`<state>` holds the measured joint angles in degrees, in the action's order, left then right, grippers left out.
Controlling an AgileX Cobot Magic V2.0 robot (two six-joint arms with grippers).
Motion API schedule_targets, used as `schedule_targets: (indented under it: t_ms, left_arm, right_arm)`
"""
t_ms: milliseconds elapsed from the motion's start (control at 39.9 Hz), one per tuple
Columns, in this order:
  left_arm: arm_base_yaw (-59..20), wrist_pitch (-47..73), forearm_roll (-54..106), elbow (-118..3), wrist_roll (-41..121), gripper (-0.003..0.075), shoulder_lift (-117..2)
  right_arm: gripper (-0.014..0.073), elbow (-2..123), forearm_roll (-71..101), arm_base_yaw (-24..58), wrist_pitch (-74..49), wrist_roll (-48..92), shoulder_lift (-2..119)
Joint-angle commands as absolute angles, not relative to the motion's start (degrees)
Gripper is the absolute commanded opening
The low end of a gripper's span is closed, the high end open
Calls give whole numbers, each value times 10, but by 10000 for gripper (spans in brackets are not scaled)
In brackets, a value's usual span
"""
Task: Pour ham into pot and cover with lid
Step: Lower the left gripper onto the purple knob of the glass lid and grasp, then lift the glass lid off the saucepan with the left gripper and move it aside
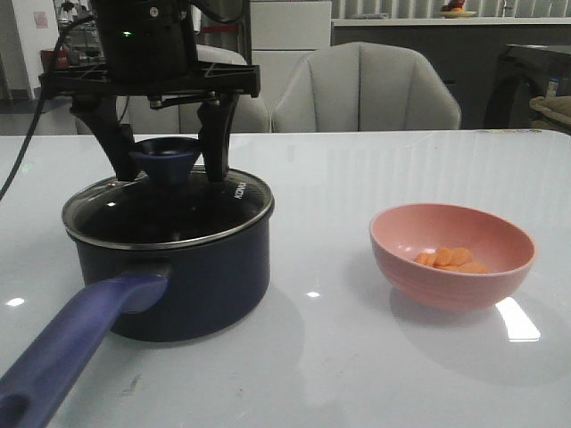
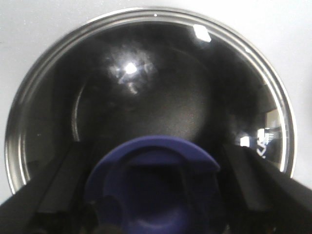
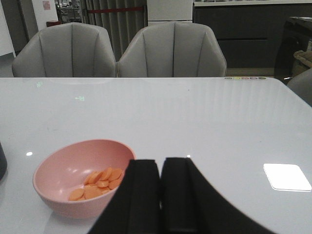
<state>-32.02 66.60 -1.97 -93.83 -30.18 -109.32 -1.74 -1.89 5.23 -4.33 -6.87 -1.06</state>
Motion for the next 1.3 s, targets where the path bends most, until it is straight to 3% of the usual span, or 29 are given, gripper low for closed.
schedule_targets:
  t_ms: [0, 226, 401, 878, 1279]
  left_arm:
    - [-319, 667, -8, -952, -307, 345, -1073]
    - [-319, 668, -8, -964, -307, 169, -1072]
    - [-319, 674, -18, -982, -307, 123, -1072]
    - [-313, 715, -87, -1011, -277, 120, -1045]
    - [-203, 668, -89, -897, -270, 120, -936]
  right_arm:
    - [142, -21, -21, 59, 0, -67, -17]
    - [142, -21, -21, 63, 0, -67, -17]
    - [142, -21, -21, 63, 0, -67, -17]
    - [142, -21, -21, 63, 0, -67, -17]
    - [142, -21, -21, 63, 0, -67, -17]
